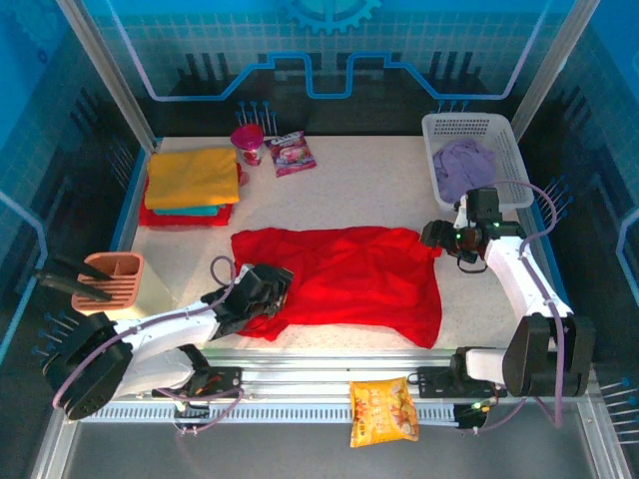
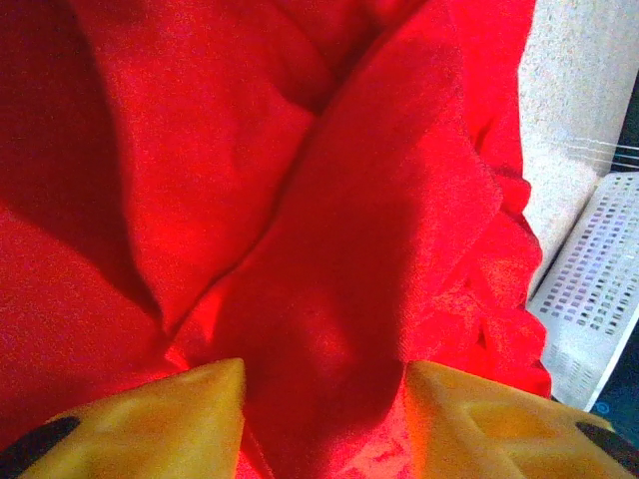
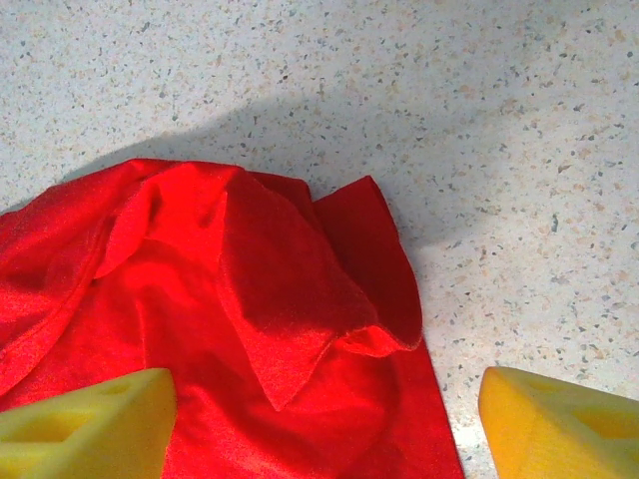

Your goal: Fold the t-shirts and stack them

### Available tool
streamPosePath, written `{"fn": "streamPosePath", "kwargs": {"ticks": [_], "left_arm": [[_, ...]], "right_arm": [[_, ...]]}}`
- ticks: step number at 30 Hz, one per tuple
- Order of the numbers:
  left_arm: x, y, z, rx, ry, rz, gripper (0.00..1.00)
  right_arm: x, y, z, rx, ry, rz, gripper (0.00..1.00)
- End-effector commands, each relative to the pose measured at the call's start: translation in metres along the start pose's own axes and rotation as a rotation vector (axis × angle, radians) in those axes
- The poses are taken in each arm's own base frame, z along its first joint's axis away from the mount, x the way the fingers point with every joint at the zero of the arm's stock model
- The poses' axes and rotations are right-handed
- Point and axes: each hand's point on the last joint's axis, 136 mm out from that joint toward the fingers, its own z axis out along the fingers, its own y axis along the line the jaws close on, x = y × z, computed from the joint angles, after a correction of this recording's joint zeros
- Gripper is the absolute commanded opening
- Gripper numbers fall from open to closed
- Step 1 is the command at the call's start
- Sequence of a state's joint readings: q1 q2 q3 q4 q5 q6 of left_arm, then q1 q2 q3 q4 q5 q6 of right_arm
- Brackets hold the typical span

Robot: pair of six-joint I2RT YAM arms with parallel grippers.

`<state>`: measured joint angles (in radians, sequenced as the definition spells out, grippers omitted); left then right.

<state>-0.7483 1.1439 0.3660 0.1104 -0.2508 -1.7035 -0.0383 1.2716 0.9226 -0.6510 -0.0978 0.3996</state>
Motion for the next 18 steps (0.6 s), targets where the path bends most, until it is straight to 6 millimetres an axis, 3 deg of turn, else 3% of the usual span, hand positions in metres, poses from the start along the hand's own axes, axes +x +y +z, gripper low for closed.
{"fn": "streamPosePath", "kwargs": {"ticks": [1, 6, 10, 13, 18], "left_arm": [[0.003, -0.017, -0.004, 0.039, -0.006, -0.008, 0.49], [-0.003, -0.007, -0.002, 0.019, -0.042, -0.016, 0.38], [-0.016, -0.012, -0.001, 0.016, -0.066, 0.018, 0.17], [-0.019, -0.033, -0.005, 0.011, -0.040, 0.141, 0.01], [-0.005, -0.088, -0.017, 0.004, 0.122, 0.533, 0.00]], "right_arm": [[-0.003, 0.007, -0.005, -0.020, -0.005, -0.017, 0.80], [-0.002, 0.008, -0.004, -0.026, -0.003, -0.013, 0.80], [-0.003, 0.006, -0.005, -0.020, -0.006, -0.020, 0.80], [-0.004, 0.006, -0.007, -0.021, -0.012, -0.020, 0.80], [-0.006, 0.010, -0.006, -0.047, -0.018, -0.009, 0.79]]}}
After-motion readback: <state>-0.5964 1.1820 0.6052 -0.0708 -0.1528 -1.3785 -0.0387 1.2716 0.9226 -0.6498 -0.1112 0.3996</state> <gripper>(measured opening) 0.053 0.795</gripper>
